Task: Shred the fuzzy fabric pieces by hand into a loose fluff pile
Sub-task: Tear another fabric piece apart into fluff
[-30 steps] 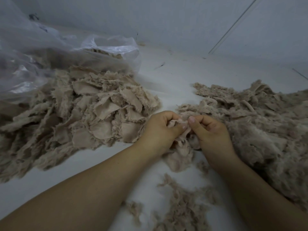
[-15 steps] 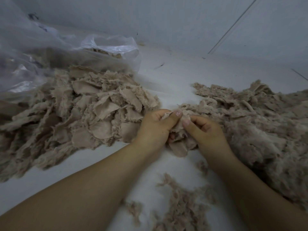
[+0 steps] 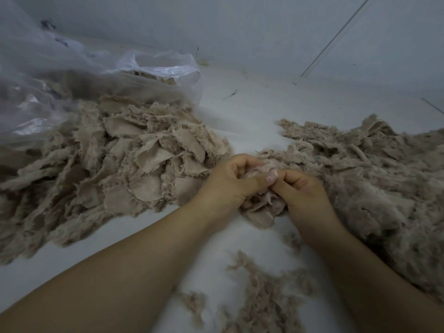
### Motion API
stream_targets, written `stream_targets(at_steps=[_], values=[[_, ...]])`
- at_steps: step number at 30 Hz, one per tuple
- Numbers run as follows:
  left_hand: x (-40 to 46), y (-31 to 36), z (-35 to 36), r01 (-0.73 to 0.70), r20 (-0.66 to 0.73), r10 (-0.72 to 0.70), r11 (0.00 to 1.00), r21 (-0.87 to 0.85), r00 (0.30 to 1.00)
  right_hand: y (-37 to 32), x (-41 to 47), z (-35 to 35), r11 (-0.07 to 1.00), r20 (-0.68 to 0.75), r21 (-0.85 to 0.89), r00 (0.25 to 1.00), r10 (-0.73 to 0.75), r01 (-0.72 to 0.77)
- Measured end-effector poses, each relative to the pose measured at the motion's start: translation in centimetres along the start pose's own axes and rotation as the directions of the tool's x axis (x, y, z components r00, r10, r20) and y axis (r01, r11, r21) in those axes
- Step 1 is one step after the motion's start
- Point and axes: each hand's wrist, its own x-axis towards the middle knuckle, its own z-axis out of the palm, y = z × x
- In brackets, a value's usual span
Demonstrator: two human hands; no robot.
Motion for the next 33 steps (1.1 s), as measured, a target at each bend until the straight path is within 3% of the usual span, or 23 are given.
stream_targets(at_steps=[5, 13, 15, 19, 26, 33], values=[[-0.1, -0.1, 0.1, 0.022, -0.100, -0.024, 0.999, -0.026, 0.995, 0.2, 0.0, -0.2, 0.992, 0.064, -0.107, 0.996, -0.057, 0.064], [0.5, 0.1, -0.2, 0.062, -0.234, -0.089, 0.991, -0.116, 0.968, -0.1, -0.1, 0.0, 0.999, 0.009, 0.027, 1.000, 0.020, -0.020], [0.4, 0.4, -0.3, 0.095, -0.139, -0.112, 0.988, -0.122, 0.984, -0.2, -0.1, 0.0, 0.997, -0.013, 0.068, 0.999, 0.042, -0.041], [-0.1, 0.8, -0.6, 0.158, 0.098, -0.160, 0.987, 0.023, 0.982, -0.5, -0.1, 0.1, 0.994, -0.071, 0.107, 0.996, 0.045, -0.037], [-0.1, 1.0, -1.0, 0.201, 0.086, -0.188, 0.962, -0.183, 0.978, -0.4, -0.1, 0.1, 0.986, -0.159, 0.158, 0.984, 0.086, -0.061], [-0.2, 1.2, -2.0, 0.248, 0.290, -0.211, 0.964, -0.096, 0.933, -0.3, -0.1, -0.2, 0.991, -0.144, 0.118, 0.987, 0.076, -0.059]])
